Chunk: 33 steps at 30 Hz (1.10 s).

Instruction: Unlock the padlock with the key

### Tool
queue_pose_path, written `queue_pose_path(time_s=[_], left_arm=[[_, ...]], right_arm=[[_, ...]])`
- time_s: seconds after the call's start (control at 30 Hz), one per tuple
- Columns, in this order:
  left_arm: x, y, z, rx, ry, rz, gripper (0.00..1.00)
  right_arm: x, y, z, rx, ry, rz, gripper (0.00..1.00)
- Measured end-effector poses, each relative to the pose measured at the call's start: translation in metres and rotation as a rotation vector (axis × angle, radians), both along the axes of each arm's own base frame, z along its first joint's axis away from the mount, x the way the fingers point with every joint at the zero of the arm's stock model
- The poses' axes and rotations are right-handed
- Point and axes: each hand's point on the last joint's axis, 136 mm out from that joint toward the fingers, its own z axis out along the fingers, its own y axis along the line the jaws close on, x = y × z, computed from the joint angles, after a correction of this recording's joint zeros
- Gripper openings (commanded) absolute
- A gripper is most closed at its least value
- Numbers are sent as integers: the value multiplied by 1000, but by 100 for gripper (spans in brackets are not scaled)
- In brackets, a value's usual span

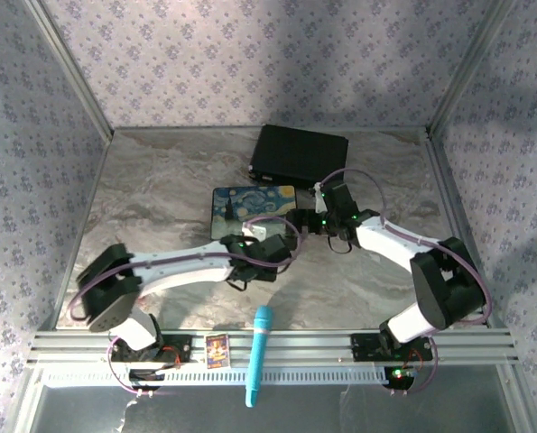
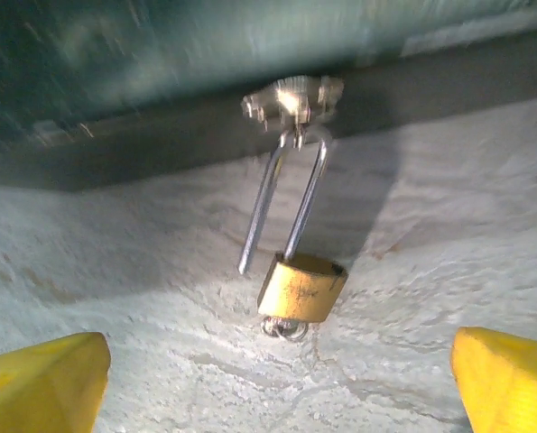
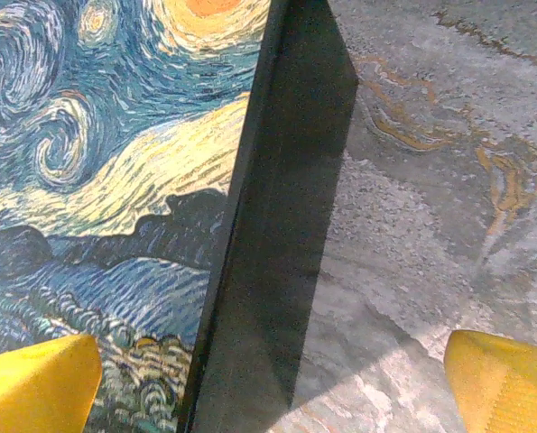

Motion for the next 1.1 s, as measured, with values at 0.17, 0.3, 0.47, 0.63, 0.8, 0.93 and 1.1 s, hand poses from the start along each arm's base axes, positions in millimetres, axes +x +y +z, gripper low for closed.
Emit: queue_pose_path(time_s=[0.17,0.3,0.47,0.63,0.8,0.93,1.1], left_arm=[[12,14,31,-193,-46,56,100],[21,43,39,-297,-55,128,100],[33,77,55,-445,-87,224,100],[45,109,59,-547,-115,324,100],[51,120,45,-618,-82,380,100],[48,121,38,-635,-53,392,100],[52,116,38,-651,-50,384,100]], right_arm=[[-1,-3,38,22,-78,9,99],[-13,0,67,48,-140,33,98],[-63,30,73,66,-192,156,87],[-104,68,46,58,-150,291,80],[-114,96,0,17,-64,346,83],[-127,117,-33,-28,-2,400,75],[-124,138,-51,-49,15,423,69]])
